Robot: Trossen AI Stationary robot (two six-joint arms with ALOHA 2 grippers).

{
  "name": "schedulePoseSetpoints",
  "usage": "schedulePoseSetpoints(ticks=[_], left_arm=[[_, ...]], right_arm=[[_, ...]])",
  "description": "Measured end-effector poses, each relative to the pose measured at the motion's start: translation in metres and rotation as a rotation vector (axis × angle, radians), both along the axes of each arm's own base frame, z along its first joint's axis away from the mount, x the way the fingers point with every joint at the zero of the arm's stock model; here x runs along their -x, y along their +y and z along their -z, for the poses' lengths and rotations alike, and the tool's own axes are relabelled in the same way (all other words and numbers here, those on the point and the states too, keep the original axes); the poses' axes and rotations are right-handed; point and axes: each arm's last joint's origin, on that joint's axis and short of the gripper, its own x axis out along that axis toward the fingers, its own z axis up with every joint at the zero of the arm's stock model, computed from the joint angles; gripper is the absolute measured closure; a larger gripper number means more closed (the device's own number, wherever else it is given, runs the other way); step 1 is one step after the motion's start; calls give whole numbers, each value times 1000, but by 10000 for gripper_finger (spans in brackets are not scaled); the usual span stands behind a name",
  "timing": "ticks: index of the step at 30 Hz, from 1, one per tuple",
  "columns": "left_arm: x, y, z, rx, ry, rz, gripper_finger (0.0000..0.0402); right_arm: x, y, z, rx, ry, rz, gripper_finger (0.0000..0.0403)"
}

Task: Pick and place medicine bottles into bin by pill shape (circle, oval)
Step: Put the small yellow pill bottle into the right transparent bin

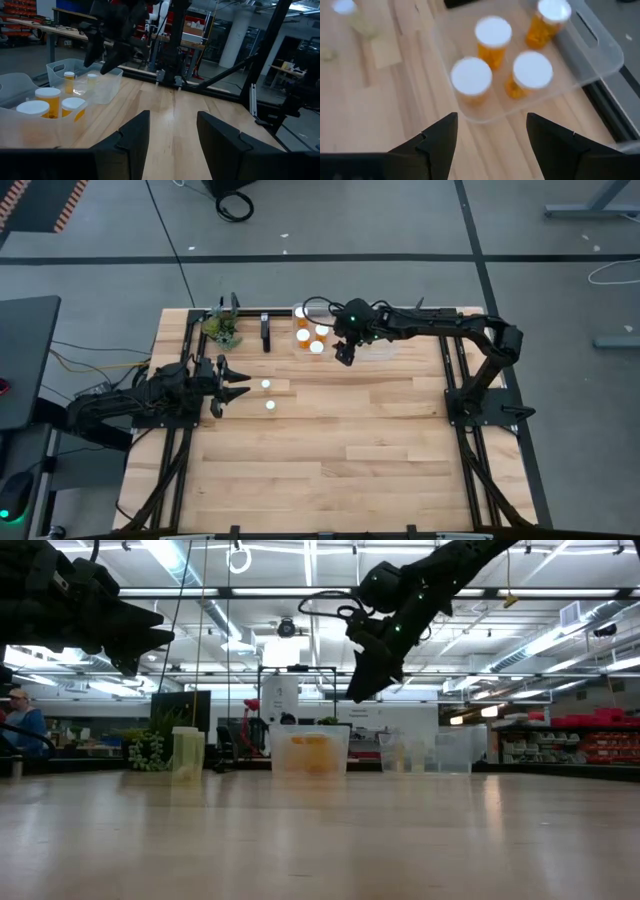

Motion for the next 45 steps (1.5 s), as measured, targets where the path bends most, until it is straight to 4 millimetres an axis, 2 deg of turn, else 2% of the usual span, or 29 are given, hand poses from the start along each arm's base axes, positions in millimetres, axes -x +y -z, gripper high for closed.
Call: schedulePoseSetpoints(ticks=[8, 18, 37, 45], left_arm=[[0, 0, 0, 0, 0, 0, 230], [0, 0, 0, 0, 0, 0, 230], [0, 0, 0, 0, 0, 0, 230], [0, 0, 0, 0, 0, 0, 230]], right_arm=[[-16, 12, -34, 43, -71, -61, 162], [-22, 18, -66, 68, -93, -96, 167], [-26, 31, -93, 71, -122, -126, 167], [-34, 56, -93, 68, -133, -189, 167]])
